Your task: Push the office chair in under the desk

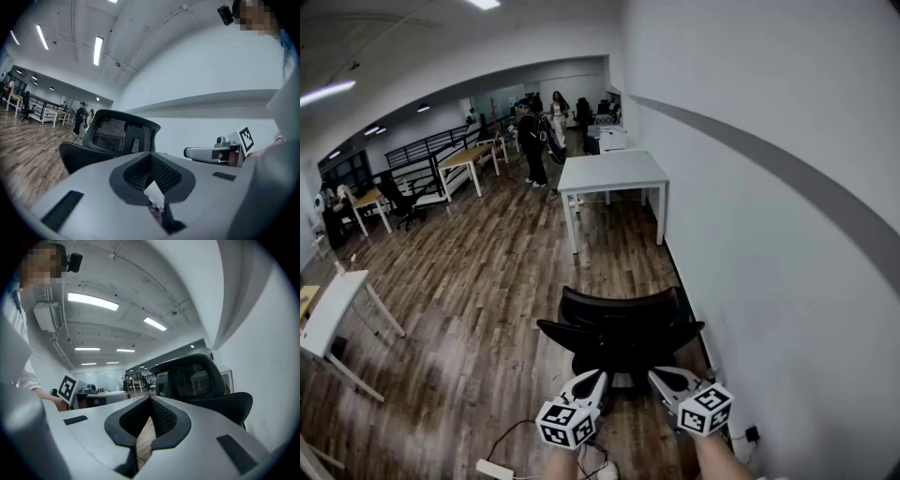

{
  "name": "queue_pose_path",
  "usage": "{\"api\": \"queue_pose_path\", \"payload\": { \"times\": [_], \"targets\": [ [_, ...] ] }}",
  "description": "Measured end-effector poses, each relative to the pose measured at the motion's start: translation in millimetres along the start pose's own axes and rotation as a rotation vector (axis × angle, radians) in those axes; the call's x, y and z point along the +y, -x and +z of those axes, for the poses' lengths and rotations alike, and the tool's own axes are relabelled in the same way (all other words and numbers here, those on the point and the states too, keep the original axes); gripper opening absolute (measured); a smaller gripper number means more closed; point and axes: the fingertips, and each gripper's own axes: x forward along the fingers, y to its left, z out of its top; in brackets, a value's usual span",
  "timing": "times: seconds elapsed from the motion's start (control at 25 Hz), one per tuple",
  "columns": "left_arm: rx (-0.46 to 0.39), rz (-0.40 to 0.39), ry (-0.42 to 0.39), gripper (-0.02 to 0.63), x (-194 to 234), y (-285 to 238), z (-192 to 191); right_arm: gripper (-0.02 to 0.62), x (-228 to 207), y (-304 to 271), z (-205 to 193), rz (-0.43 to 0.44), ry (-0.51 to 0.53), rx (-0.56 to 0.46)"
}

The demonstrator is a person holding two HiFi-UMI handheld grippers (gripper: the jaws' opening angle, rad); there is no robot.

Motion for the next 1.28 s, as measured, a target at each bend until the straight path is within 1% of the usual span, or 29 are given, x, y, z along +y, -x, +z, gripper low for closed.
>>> {"api": "queue_pose_path", "payload": {
  "times": [0.2, 0.52, 0.68, 0.76, 0.84, 0.88, 0.96, 1.0, 1.04, 1.08, 1.12, 1.28],
  "targets": [
    [0.002, 0.009, 0.017, 0.002, -0.2, -5.5, -5.1, 0.032, -5.8, 1.3, -2.5, 0.000, -0.002, 0.009],
    [0.011, 0.014, 0.011, 0.002, 4.0, -12.8, -6.0, 0.032, -8.4, -3.9, -6.1, 0.018, 0.002, 0.021],
    [0.006, 0.032, 0.013, 0.003, 14.0, -13.3, -2.6, 0.032, -4.2, -11.0, -2.3, 0.042, 0.029, 0.011],
    [0.008, 0.031, 0.008, 0.020, 19.8, -14.9, -0.6, 0.034, -5.1, -17.3, -3.1, 0.047, 0.050, 0.014],
    [0.014, 0.034, -0.002, 0.078, 26.5, -17.3, 0.4, 0.035, -8.8, -23.9, -5.0, 0.035, 0.067, 0.030],
    [0.015, 0.042, -0.007, 0.093, 30.9, -18.3, 0.8, 0.037, -11.5, -27.0, -5.8, 0.027, 0.073, 0.036],
    [0.016, 0.070, -0.014, 0.098, 41.5, -19.1, 2.0, 0.040, -18.0, -31.8, -6.4, 0.006, 0.080, 0.048],
    [0.017, 0.088, -0.016, 0.098, 47.7, -18.9, 2.9, 0.049, -21.9, -33.7, -6.2, -0.007, 0.083, 0.053],
    [0.019, 0.106, -0.018, 0.098, 54.6, -18.7, 4.1, 0.083, -26.3, -35.7, -5.9, -0.020, 0.085, 0.059],
    [0.021, 0.124, -0.020, 0.102, 62.4, -19.1, 5.5, 0.133, -31.6, -38.4, -5.6, -0.035, 0.086, 0.064],
    [0.023, 0.141, -0.023, 0.110, 71.0, -20.4, 7.2, 0.155, -37.9, -41.5, -4.8, -0.054, 0.089, 0.069],
    [0.032, 0.204, -0.041, 0.148, 103.0, -32.0, 19.5, 0.195, -70.1, -49.2, 5.5, -0.153, 0.113, 0.089]
  ]
}}
